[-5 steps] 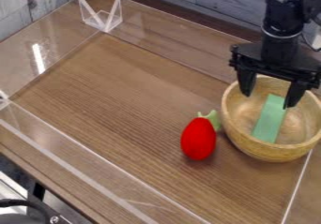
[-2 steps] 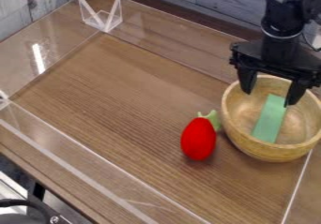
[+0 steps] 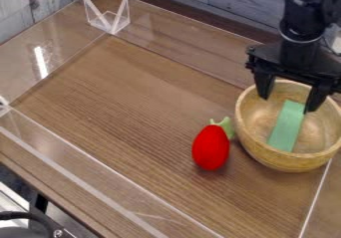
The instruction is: Remove the green block from the brown bowl and put it on the table
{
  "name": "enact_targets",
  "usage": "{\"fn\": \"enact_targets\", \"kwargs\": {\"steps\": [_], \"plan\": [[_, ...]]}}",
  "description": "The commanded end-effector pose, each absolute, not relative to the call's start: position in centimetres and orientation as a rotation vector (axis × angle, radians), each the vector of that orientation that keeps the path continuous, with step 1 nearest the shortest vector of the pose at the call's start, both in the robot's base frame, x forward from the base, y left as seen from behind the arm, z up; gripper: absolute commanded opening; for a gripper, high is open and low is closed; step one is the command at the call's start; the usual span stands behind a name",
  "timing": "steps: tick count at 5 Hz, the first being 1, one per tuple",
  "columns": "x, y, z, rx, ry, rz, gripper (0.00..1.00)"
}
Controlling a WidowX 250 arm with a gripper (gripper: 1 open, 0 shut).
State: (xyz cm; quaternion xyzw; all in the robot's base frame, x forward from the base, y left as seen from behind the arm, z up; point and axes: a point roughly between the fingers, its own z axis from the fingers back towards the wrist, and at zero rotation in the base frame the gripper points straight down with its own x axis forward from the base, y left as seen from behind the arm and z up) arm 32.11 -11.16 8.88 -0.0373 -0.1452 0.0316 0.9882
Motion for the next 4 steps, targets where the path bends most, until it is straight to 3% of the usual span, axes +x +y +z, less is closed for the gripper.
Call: {"fn": "enact_targets", "kwargs": {"steps": [1, 4], "plan": [[32.5, -11.2, 10.5, -0.092, -0.347, 0.073, 1.0], [32.9, -11.6, 5.8, -0.074, -0.249, 0.084, 1.0]]}}
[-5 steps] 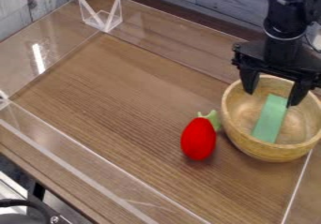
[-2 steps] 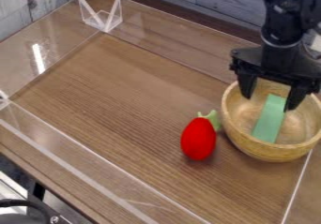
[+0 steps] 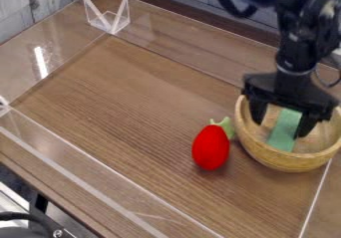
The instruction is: Remove the green block from the brown bowl and put it on the table
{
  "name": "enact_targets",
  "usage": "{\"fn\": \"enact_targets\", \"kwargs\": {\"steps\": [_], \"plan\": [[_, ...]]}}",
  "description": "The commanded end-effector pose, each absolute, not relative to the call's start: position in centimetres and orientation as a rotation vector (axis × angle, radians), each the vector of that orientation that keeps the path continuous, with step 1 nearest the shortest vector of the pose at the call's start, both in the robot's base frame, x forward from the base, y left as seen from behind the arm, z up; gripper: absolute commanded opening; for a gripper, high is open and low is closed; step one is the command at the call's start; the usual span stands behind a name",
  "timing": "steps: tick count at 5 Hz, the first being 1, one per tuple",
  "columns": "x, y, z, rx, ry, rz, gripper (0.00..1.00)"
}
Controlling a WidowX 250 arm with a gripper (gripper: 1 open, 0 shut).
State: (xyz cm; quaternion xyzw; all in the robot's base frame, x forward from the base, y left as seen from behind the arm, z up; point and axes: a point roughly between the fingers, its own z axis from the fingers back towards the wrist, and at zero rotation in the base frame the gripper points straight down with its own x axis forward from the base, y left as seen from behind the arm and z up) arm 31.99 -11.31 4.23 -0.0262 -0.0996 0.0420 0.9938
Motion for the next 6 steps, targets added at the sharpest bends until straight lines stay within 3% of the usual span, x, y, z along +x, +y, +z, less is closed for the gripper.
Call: {"fn": "enact_targets", "kwargs": {"steps": [1, 6], "plan": [[33.0, -11.5, 5.2, -0.071, -0.24, 0.089, 0.0], [33.2, -9.2, 11.0, -0.108, -0.321, 0.146, 0.0]]}}
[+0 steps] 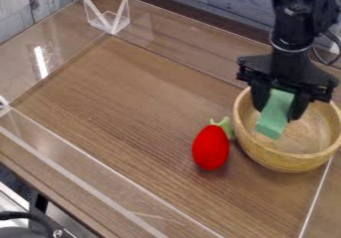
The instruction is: Remove the green block from the brown bowl and put it on the table
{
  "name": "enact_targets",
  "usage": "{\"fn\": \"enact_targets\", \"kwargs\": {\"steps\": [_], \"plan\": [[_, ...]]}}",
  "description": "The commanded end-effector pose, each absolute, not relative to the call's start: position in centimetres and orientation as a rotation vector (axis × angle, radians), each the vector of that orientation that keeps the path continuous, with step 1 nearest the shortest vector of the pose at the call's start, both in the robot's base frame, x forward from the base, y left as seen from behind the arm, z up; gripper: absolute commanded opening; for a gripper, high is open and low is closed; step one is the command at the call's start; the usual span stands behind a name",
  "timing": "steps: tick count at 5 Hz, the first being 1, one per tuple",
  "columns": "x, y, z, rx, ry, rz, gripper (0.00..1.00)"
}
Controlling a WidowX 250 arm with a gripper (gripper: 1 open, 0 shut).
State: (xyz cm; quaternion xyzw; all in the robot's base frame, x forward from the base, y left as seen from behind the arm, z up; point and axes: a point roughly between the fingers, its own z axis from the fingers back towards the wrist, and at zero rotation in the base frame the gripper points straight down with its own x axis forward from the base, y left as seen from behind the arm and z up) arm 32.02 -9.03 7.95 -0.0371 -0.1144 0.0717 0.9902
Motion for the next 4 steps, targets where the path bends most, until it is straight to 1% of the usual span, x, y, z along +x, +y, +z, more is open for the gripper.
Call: {"fn": "enact_targets", "kwargs": {"steps": [1, 4], "plan": [[33.3, -8.5, 11.6, -0.102, -0.327, 0.16, 0.0], [33.7, -6.5, 12.2, -0.085, -0.329, 0.194, 0.0]]}}
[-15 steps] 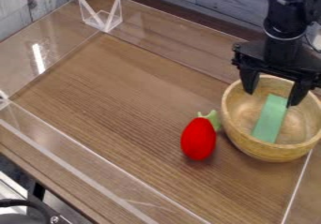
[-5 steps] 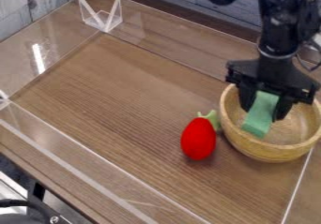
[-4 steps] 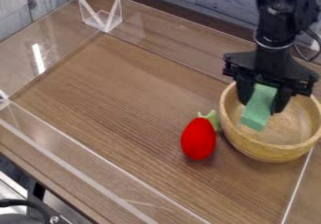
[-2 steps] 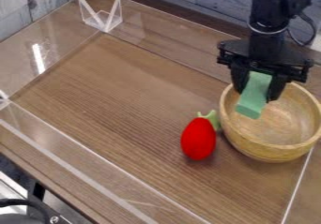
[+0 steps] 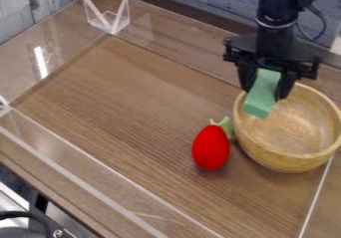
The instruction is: Remove the green block from the brown bowl and put it on the table
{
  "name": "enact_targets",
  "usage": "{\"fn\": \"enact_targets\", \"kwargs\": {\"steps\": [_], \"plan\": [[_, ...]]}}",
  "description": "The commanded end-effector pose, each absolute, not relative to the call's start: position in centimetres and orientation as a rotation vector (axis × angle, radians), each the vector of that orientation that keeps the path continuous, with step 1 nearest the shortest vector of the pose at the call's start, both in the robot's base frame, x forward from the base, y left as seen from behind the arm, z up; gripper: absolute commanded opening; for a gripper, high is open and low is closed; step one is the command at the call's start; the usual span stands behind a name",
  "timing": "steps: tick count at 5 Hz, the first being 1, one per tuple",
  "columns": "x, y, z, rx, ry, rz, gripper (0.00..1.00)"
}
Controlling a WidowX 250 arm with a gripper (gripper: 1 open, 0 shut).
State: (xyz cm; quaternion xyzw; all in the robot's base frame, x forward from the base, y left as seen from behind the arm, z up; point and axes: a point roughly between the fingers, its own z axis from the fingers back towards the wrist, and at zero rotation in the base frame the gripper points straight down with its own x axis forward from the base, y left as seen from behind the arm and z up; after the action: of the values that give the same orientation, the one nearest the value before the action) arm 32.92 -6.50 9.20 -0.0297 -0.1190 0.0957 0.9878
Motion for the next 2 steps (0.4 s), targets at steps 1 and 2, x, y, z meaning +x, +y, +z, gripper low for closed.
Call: {"fn": "enact_targets", "kwargs": {"steps": [1, 2], "plan": [[33.93, -5.73, 12.4, -0.076, -0.329, 0.21, 0.0], [34.0, -5.35, 12.39, -0.071, -0.326, 0.219, 0.0]]}}
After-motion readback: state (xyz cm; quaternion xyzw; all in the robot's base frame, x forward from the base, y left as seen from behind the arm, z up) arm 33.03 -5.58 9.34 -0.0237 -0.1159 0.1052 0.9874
